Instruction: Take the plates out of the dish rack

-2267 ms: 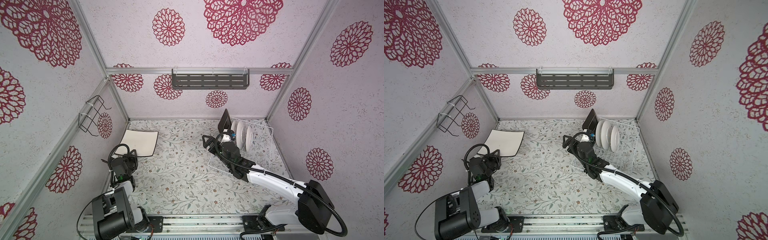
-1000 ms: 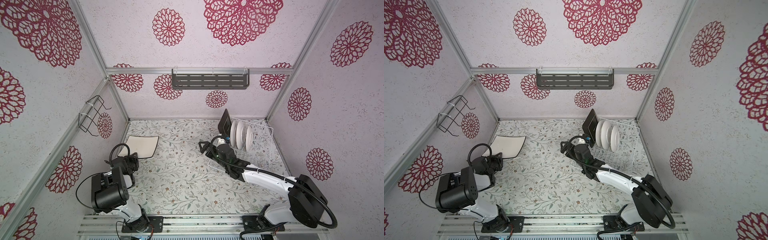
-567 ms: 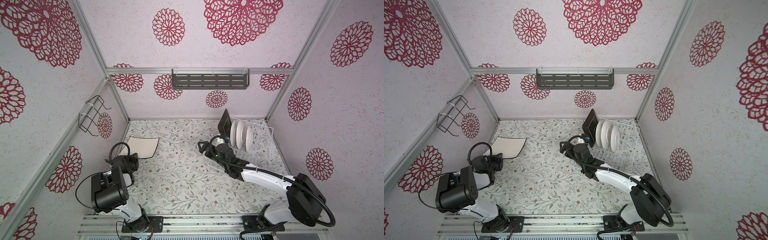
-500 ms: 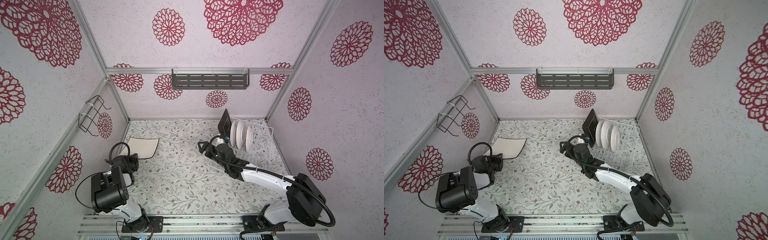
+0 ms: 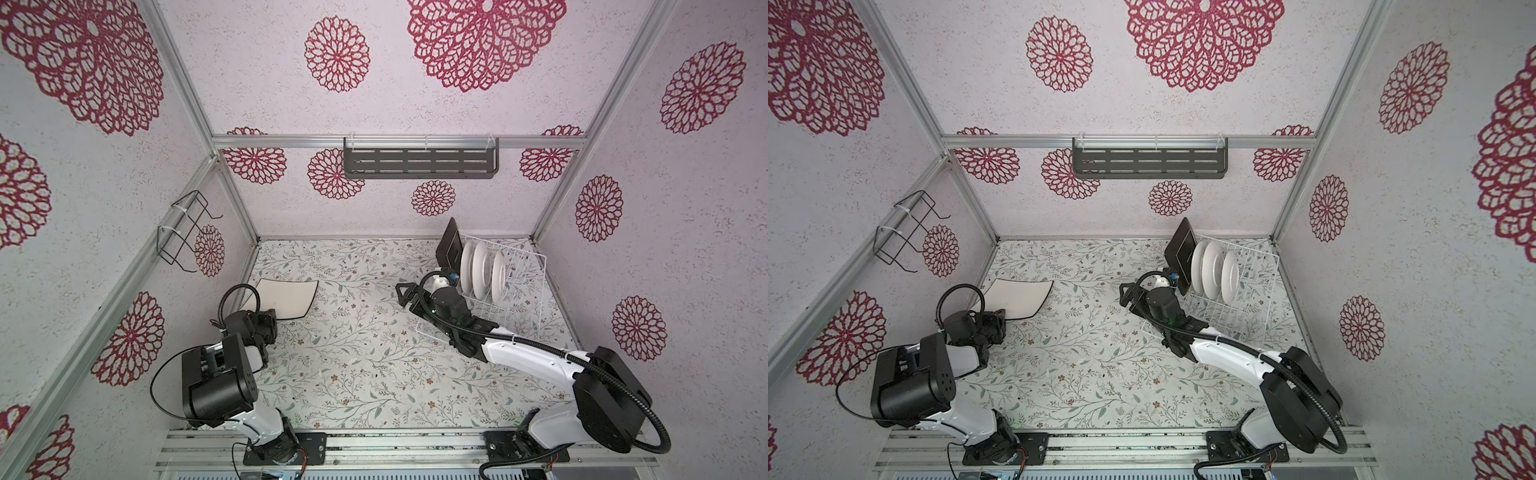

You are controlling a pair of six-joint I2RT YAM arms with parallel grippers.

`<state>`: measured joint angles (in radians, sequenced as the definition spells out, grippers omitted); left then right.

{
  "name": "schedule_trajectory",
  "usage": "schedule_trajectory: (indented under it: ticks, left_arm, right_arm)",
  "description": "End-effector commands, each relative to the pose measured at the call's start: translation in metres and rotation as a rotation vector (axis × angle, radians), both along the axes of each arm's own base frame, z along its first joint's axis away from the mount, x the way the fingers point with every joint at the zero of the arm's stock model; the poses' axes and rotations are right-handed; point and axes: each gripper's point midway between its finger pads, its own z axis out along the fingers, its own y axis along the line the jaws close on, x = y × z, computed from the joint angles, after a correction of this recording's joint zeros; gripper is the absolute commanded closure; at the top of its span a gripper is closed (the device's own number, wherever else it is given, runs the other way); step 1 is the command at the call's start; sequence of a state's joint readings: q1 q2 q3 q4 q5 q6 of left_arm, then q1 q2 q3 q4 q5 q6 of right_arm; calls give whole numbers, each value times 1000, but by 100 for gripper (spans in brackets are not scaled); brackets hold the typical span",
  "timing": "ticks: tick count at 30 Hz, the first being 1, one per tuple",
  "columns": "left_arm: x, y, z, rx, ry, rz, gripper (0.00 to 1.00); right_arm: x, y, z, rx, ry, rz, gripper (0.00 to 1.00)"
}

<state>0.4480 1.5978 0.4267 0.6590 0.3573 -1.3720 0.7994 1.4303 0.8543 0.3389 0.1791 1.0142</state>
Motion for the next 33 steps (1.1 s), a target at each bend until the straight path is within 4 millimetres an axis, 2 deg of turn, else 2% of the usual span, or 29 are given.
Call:
schedule_trajectory:
  ticks: [1,9,16,21,33]
  left_arm:
    - [21,12,62,104,-188,-11,87]
    - [20,11,61,102,-167,-16,69]
    - [18,10,60,101,-153,-20,57]
    - [14,8,55,101,-123,-28,43]
    - [10,5,42,89,-85,-36,26]
  right_arm:
    - [1,1,19,37,-36,-8,3]
    - [1,-1,20,35,-41,-10,3]
    - [-2,-4,21,35,-46,-16,3]
    - [-3,-7,21,35,-46,-22,2]
    - [-5,-10,21,36,-48,-26,2]
